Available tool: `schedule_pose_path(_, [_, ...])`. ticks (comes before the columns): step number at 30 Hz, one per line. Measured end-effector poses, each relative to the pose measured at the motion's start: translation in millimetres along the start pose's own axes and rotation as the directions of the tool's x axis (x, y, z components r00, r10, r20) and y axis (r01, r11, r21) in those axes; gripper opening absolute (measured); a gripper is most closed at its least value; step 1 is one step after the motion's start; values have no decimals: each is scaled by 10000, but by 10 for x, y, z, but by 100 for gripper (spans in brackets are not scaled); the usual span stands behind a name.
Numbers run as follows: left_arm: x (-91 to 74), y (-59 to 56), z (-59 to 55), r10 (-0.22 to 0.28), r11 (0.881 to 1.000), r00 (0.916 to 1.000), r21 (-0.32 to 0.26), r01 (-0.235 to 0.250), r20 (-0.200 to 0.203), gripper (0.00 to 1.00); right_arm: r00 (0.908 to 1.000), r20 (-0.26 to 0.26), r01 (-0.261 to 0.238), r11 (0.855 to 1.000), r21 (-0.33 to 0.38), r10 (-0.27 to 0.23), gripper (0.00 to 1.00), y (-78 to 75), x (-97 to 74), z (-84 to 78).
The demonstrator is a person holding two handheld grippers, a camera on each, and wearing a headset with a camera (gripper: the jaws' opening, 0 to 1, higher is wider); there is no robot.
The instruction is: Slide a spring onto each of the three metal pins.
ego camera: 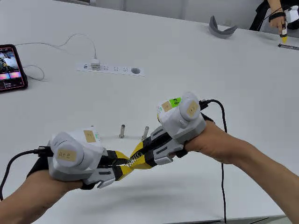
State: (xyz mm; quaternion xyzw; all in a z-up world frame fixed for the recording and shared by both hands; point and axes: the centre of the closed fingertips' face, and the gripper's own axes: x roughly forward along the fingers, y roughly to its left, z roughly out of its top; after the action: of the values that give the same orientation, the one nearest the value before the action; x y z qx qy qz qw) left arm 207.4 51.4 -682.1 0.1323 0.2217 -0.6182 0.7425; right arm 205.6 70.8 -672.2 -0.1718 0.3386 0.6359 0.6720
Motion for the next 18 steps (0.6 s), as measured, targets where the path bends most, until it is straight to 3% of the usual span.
schedule_pose_path(5, [-30, 37, -47, 116, 9988, 9998, -483, -107, 185, 16, 9999, -19, 110, 9999, 103, -109, 12, -31, -1, -12])
schedule_pose_path(9, [-65, 97, -164, 361, 9975, 9993, -600, -363, -52, 21, 9996, 126, 233, 9995, 191, -236, 12, -68, -17, 4])
schedule_pose_path(18, [-194, 238, -298, 943, 9875, 9955, -1262, -941, -40, 26, 9986, 141, 502, 9979, 399, -508, 13, -154, -51, -10])
